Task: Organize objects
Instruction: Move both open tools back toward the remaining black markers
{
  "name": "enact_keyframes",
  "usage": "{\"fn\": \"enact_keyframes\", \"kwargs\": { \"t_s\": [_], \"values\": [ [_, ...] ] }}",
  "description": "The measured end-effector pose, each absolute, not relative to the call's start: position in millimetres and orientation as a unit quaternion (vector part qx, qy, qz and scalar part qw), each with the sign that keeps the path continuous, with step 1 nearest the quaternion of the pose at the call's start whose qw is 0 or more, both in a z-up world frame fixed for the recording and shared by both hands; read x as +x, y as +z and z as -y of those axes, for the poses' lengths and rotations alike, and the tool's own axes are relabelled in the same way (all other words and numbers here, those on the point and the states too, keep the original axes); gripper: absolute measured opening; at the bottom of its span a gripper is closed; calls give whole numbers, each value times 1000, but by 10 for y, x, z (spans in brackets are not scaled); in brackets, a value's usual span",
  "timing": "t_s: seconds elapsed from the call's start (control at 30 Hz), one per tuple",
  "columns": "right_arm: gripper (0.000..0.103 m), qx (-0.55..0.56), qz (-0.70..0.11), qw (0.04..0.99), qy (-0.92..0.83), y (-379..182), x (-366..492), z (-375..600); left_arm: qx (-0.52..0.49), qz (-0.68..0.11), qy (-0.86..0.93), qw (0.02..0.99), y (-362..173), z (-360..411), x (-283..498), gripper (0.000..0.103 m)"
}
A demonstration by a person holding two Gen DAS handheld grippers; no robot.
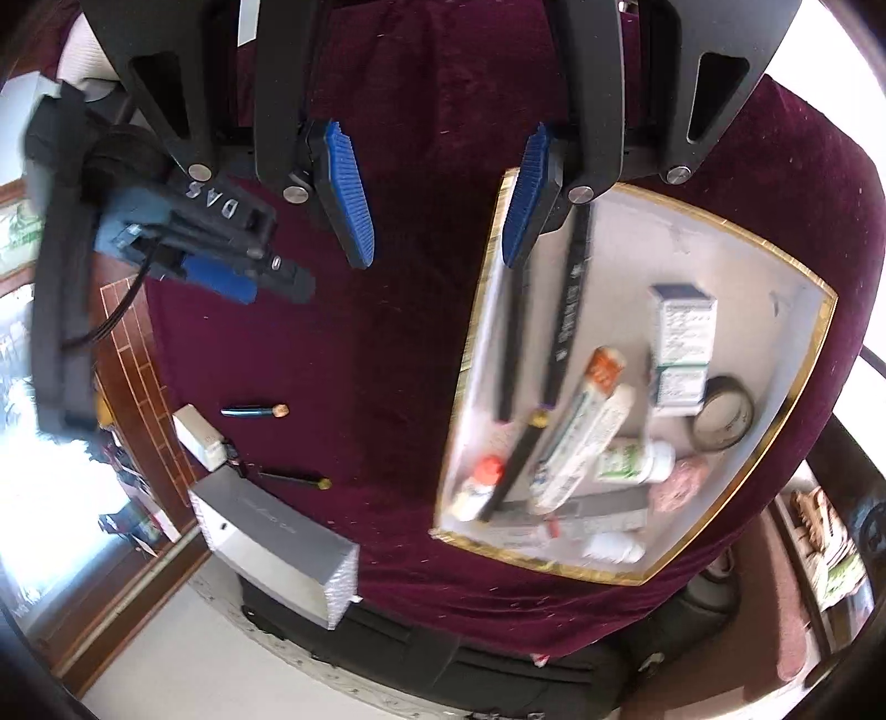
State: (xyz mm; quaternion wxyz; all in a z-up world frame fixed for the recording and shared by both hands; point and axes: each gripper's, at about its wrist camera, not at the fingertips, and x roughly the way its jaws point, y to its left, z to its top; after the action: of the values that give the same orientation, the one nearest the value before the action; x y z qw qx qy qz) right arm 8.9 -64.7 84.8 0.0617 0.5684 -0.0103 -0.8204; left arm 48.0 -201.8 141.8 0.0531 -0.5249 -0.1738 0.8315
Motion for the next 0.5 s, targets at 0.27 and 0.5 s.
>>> {"fn": "enact_keyframes", "kwargs": {
  "t_s": [0.27, 0.5],
  "values": [
    [54, 589, 99, -4, -802, 658, 171, -294, -506, 75, 852, 113, 1770, 1357, -166, 42],
    [54, 600, 166, -36, -782, 487, 273, -805, -520, 30, 840, 154, 1586, 778, -979, 42]
  ]
}}
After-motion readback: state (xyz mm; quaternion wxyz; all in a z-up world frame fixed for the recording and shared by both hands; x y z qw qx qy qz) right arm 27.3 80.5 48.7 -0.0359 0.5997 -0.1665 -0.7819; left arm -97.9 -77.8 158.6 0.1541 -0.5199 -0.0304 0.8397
